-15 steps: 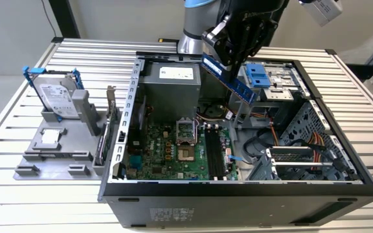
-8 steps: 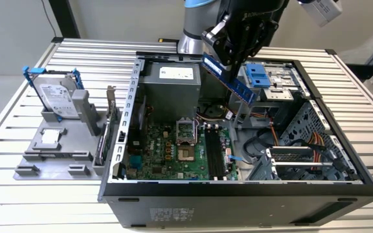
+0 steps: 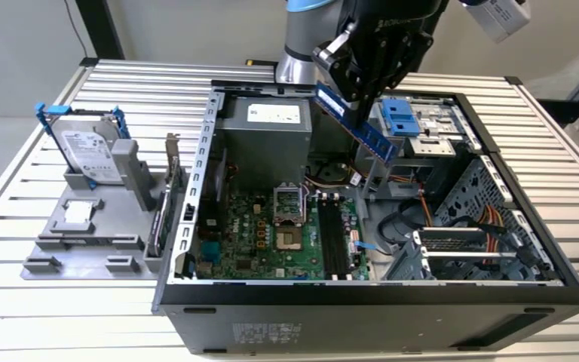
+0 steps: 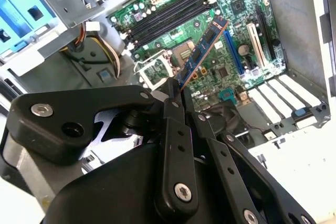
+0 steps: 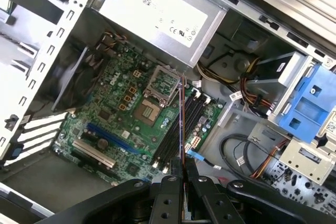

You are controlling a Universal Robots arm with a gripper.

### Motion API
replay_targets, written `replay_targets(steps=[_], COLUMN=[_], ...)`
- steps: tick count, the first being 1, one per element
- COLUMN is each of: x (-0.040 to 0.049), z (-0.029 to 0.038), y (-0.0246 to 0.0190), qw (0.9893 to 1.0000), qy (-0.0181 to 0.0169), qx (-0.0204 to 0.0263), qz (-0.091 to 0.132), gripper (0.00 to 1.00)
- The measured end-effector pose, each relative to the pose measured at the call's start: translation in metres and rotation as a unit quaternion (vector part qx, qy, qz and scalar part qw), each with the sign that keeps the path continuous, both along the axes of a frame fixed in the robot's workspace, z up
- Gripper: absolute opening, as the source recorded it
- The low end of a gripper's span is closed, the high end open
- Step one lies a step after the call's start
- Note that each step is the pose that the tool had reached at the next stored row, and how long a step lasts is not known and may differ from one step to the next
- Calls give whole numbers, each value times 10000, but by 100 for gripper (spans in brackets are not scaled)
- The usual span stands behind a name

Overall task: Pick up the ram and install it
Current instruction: 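Insert the ram into the slot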

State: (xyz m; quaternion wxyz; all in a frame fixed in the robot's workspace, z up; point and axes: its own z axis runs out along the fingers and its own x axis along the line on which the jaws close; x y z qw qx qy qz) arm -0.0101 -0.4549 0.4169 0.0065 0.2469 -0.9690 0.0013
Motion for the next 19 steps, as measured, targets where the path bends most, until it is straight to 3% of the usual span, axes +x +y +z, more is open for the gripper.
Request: replay_targets(steps=[19], x=[0], z=[1], y=[0], qw=[9996], qy=[0], qx=[-1], qz=[-278], gripper=[0])
